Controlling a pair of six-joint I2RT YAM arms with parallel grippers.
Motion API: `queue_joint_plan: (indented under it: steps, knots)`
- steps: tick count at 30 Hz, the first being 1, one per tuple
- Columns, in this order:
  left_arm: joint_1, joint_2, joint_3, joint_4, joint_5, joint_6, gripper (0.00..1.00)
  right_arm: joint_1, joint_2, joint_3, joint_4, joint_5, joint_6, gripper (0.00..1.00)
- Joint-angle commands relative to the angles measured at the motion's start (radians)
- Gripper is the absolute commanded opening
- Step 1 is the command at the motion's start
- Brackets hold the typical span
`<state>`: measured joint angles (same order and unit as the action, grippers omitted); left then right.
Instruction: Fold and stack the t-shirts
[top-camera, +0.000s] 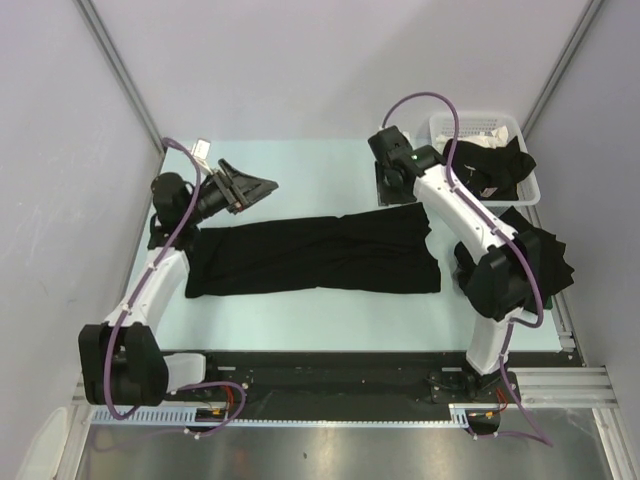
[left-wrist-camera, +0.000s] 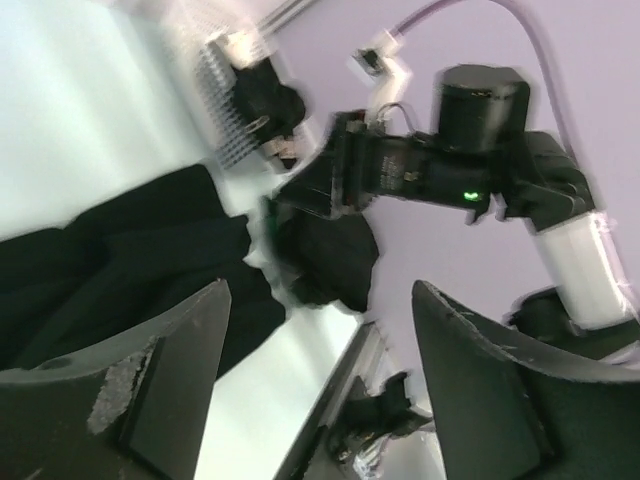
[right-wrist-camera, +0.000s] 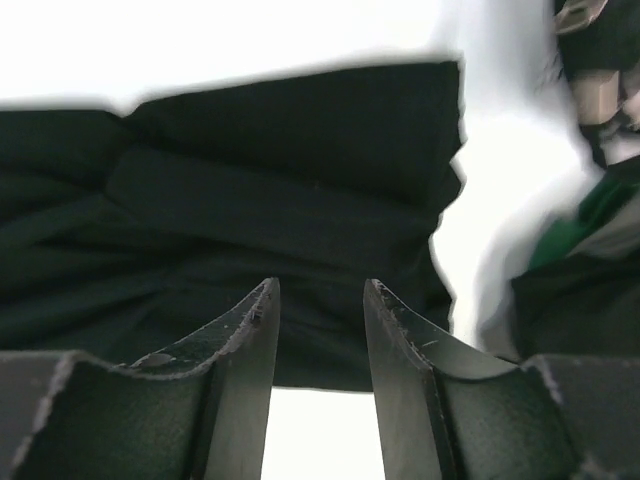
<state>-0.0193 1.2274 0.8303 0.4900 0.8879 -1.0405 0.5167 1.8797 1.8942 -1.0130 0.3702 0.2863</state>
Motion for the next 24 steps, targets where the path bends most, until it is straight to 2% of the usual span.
queue_joint_plan:
  steps: [1,3,5,6,8,9,10,12,19,24]
  knots:
    - [-0.031,0.018,0.177,-0.542,-0.085,0.455,0.72,-0.044,-0.102,-0.171,0.088,-0.124,0.085,0.45]
    - [-0.048,0.030,0.204,-0.678,-0.180,0.519,0.66,-0.082,-0.135,-0.283,0.149,-0.218,0.138,0.43]
    - [-0.050,0.038,0.196,-0.731,-0.237,0.566,0.56,-0.093,-0.146,-0.328,0.184,-0.249,0.160,0.40]
    - [-0.050,0.041,0.193,-0.790,-0.321,0.579,0.40,-0.092,-0.146,-0.345,0.189,-0.243,0.159,0.38]
    - [-0.050,0.046,0.184,-0.832,-0.377,0.615,0.19,-0.084,-0.137,-0.348,0.197,-0.234,0.156,0.30]
    - [-0.050,0.052,0.187,-0.893,-0.445,0.623,0.00,-0.077,-0.133,-0.351,0.200,-0.225,0.159,0.25]
    - [-0.050,0.069,0.190,-0.915,-0.460,0.632,0.00,-0.073,-0.125,-0.354,0.203,-0.215,0.159,0.12]
    - [-0.051,0.080,0.184,-0.939,-0.469,0.648,0.00,-0.066,-0.111,-0.359,0.214,-0.211,0.165,0.00]
    - [-0.051,0.093,0.185,-0.965,-0.527,0.658,0.00,-0.066,-0.045,-0.388,0.234,-0.221,0.201,0.00]
    - [-0.053,0.119,0.243,-1.010,-0.535,0.680,0.00,-0.104,-0.027,-0.388,0.215,-0.238,0.214,0.00]
